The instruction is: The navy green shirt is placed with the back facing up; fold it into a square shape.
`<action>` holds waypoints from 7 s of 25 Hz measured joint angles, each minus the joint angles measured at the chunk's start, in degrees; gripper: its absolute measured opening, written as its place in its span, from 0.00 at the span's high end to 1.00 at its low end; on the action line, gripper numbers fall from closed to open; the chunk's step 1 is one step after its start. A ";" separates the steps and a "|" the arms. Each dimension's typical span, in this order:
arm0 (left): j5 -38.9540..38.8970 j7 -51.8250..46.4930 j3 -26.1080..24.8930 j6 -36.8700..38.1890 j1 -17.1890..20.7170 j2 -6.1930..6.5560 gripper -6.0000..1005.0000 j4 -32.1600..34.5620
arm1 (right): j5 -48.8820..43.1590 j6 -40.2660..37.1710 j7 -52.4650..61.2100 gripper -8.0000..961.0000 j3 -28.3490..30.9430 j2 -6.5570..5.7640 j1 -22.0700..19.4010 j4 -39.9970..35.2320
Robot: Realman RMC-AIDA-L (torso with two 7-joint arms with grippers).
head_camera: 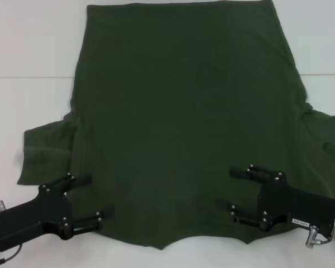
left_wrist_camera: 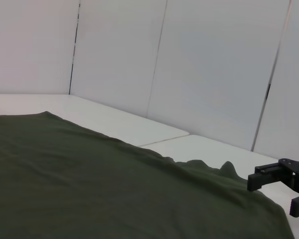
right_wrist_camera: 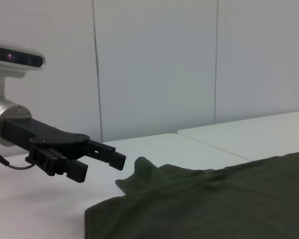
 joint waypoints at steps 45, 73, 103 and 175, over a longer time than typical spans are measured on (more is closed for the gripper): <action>9.94 -44.79 1.55 -28.69 -8.59 5.81 0.07 3.19 | 0.01 1.32 0.00 0.19 -0.17 0.00 1.22 2.17; 9.56 -38.24 3.00 -25.98 -9.01 5.18 0.47 3.59 | 0.22 0.41 1.05 0.19 -0.88 0.00 1.08 2.20; 10.19 -42.58 3.63 -27.04 -9.40 5.63 0.97 13.78 | 0.30 -0.32 1.08 0.19 -0.88 0.00 1.13 2.20; -4.45 -2.23 9.84 1.58 0.37 -0.20 0.14 4.59 | -17.72 -4.98 88.33 0.19 4.16 -2.47 -1.00 -44.13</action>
